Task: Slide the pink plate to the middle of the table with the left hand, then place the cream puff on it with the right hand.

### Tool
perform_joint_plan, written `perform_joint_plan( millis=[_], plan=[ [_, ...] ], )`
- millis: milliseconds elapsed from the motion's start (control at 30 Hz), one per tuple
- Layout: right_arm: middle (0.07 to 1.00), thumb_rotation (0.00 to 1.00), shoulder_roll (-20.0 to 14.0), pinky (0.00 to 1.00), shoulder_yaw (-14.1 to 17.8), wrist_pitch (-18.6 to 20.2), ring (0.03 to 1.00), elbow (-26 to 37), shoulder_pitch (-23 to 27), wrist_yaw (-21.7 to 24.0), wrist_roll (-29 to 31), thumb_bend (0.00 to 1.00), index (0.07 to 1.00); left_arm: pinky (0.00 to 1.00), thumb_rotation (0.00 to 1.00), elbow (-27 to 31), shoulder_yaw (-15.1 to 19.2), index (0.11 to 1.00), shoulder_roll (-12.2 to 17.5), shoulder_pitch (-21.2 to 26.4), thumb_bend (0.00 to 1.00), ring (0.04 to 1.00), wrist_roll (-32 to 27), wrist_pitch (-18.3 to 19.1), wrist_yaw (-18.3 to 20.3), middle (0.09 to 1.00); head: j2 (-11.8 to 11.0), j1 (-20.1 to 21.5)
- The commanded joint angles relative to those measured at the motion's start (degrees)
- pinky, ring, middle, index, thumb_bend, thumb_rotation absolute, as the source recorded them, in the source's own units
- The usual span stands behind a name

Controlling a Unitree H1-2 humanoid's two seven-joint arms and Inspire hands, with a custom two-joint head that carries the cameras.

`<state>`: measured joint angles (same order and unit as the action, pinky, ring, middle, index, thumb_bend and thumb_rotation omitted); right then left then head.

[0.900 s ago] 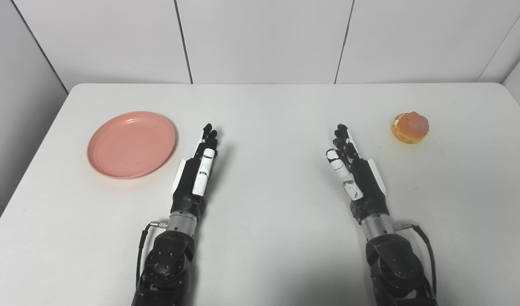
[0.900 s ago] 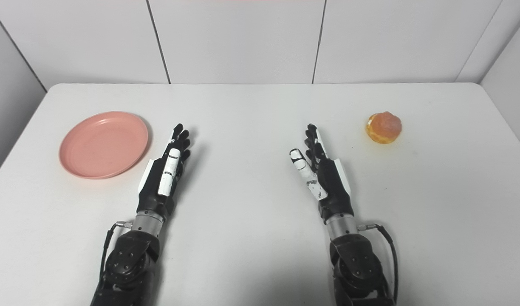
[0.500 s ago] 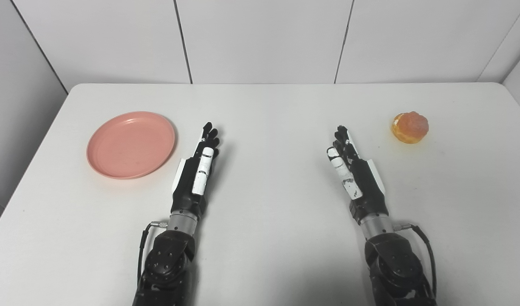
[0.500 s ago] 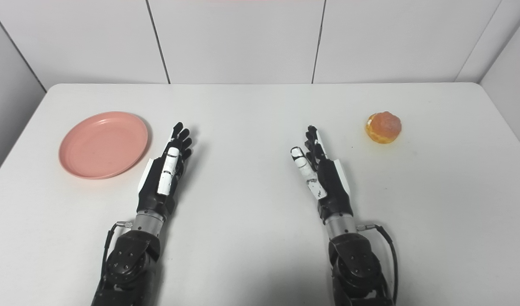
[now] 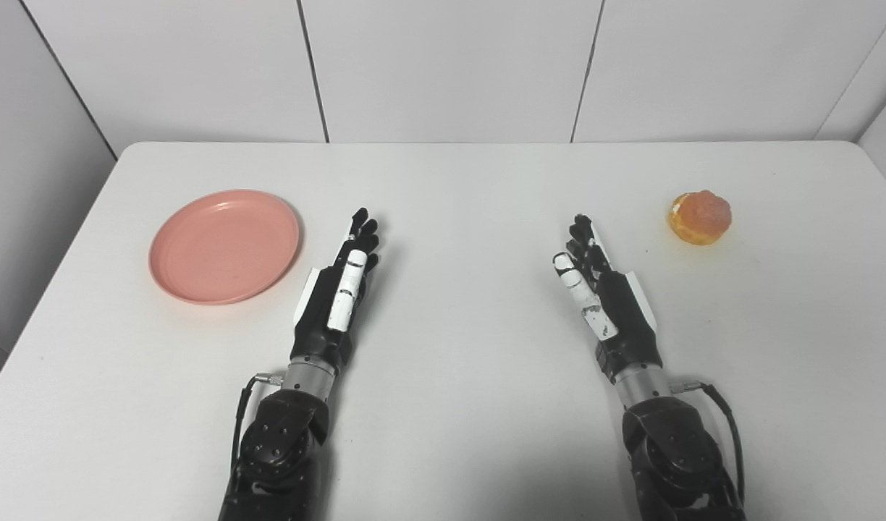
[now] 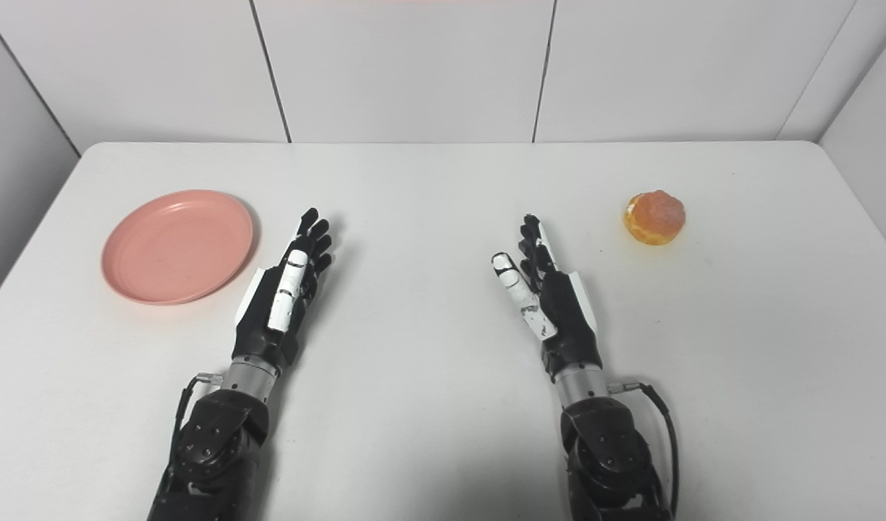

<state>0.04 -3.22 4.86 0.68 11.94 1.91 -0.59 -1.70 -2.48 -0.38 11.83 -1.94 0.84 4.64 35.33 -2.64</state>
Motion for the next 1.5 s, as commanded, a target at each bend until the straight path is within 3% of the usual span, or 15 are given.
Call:
perform_joint_plan(
  millis=[0, 167, 267, 400, 633, 700, 800, 1033, 1200, 1300, 1467],
  plan=[
    [1.0, 0.76, -0.49, 1.0, 0.72, -0.35, 1.0, 1.9, 0.71, 1.04, 1.62, 0.59, 1.0, 0.98, 1.0, 0.76, -0.65, 0.979, -0.78, 1.11, 0.45, 0.992, 1.62, -2.2, -0.99, 0.993, -0.88, -2.72],
    [1.0, 0.76, -2.38, 1.0, 1.75, -2.53, 1.0, -0.19, 0.45, 3.13, 3.87, 0.58, 1.0, 1.0, 1.0, -1.28, -0.42, 0.995, -2.55, 3.13, 0.51, 1.0, 3.54, -3.24, -3.94, 0.999, -3.06, -7.92],
    [1.0, 0.76, -2.74, 1.0, 2.11, -4.7, 1.0, -2.32, 0.78, 3.93, 4.93, 0.61, 1.0, 0.99, 1.0, -3.27, 1.29, 0.963, -3.64, 4.82, 0.5, 0.978, 4.17, -5.75, -7.03, 0.976, -3.42, -8.92],
    [1.0, 0.77, -2.6, 1.0, 2.32, -4.31, 1.0, -3.95, 1.15, 4.58, 6.11, 0.67, 1.0, 0.96, 1.0, -5.95, 3.78, 0.957, -3.11, 7.56, 0.5, 0.956, 2.18, -11.28, -7.72, 0.961, -4.38, -10.98],
    [1.0, 0.76, -2.31, 1.0, 2.4, -3.78, 1.0, -3.93, 1.45, 5.1, 7.39, 0.64, 1.0, 0.92, 1.0, -5.73, 8.26, 0.923, -1.33, 12.47, 0.56, 0.915, 1.18, -11.94, -10.09, 0.927, -4.83, -12.06],
    [1.0, 0.77, -2.88, 1.0, 2.22, -4.63, 1.0, -4.22, 1.59, 5.34, 6.76, 0.64, 1.0, 0.89, 1.0, -3.43, 10.43, 0.885, -1.22, 13.6, 0.59, 0.888, -1.81, -8.57, -10.59, 0.898, -4.76, -11.83],
    [1.0, 0.77, -3.06, 1.0, 2.64, -5.04, 1.0, -4.99, 1.84, 5.38, 7.04, 0.64, 1.0, 0.86, 1.0, -0.93, 13.22, 0.877, 0.55, 15.56, 0.61, 0.882, -5.12, -4.84, -10.84, 0.892, -4.34, -11.96],
    [1.0, 0.76, -3.51, 1.0, 2.93, -6.07, 1.0, -5.75, 1.81, 6.29, 7.84, 0.64, 1.0, 0.77, 1.0, -0.61, 16.35, 0.772, 5.36, 18.22, 0.64, 0.799, -4.77, -2.45, -12.27, 0.791, -4.42, -12.93],
    [1.0, 0.78, -4.31, 1.0, 2.67, -6.61, 1.0, -5.36, 1.58, 6.61, 7.08, 0.62, 1.0, 0.69, 1.0, -3.36, 18.18, 0.713, 9.28, 19.24, 0.6, 0.73, -4.35, -3.55, -12.69, 0.728, -4.46, -13.17],
    [1.0, 0.76, -4.58, 1.0, 3.02, -7.73, 1.0, -5.47, 1.49, 7.0, 7.54, 0.61, 1.0, 0.69, 1.0, -3.51, 19.2, 0.685, 11.17, 19.02, 0.62, 0.709, -2.54, -2.57, -14.48, 0.701, -4.45, -13.31],
    [1.0, 0.76, -4.52, 1.0, 3.14, -8.8, 1.0, -5.48, 1.31, 7.8, 8.32, 0.66, 1.0, 0.66, 1.0, -7.52, 20.66, 0.637, 13.76, 19.34, 0.58, 0.66, -0.18, -6.38, -16.99, 0.656, -4.29, -13.14]
  ],
)
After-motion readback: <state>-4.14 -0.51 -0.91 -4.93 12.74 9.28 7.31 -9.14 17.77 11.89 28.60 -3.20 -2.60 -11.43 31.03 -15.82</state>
